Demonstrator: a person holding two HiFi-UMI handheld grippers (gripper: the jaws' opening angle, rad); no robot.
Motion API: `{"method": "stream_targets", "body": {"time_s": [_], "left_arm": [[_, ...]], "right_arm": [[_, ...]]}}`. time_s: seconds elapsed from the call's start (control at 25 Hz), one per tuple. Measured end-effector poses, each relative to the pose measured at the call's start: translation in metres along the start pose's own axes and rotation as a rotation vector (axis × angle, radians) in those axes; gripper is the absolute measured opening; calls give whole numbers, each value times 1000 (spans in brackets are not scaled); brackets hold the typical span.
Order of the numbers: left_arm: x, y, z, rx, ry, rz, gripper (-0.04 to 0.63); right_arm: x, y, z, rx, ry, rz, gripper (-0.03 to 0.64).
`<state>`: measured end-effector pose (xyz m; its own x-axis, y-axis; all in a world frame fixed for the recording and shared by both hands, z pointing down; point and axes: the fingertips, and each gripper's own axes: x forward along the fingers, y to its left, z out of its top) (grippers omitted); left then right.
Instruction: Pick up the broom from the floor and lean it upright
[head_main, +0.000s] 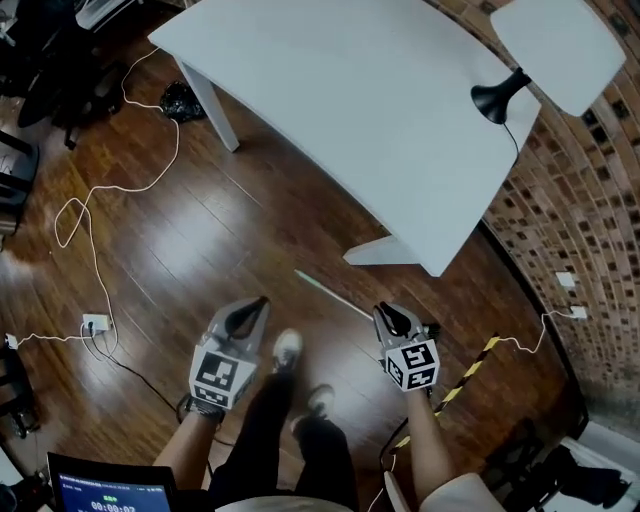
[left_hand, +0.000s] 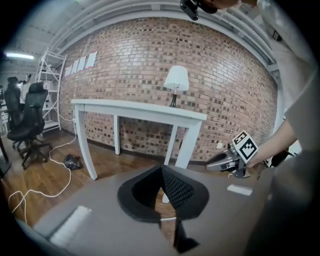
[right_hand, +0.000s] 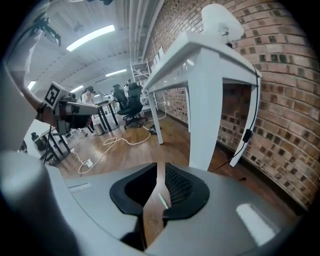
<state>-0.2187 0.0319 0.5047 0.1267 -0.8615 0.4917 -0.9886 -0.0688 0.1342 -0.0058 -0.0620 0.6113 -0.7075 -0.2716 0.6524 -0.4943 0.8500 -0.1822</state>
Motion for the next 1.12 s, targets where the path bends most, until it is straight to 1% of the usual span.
{"method": "stream_targets", "body": {"time_s": [0.2,0.4,0.48,0.6,0.72,0.8,0.88,0.96,1.12], "left_arm": [[28,8,-68,-30,83,-28,-2],[54,18,-139,-58,151,-8,-2],[61,23,-166,-81,171,4,-2],[78,30,-201,-99,187,11,-2],[100,28,-233,-116,185,5,-2],[110,23,-254,-138,183,-2,-2],[117,21,-273,-160,185,-9,-2],[123,20,-290,-172,184,-15,-2],[127,17,-320,-184,196,-14,-2]], "right_arm": [[79,-12,-53,-51,105,33,64],[150,-15,-89,-58,137,71,64],[175,-12,-108,-108,160,90,64],[212,-6,-145,-258,213,131,66],[243,-10,-201,-379,320,169,66],[259,-16,-240,-434,405,189,67],[277,-21,-274,-458,477,206,75],[296,-27,-303,-465,529,214,88],[326,-37,-346,-477,587,205,89]]}}
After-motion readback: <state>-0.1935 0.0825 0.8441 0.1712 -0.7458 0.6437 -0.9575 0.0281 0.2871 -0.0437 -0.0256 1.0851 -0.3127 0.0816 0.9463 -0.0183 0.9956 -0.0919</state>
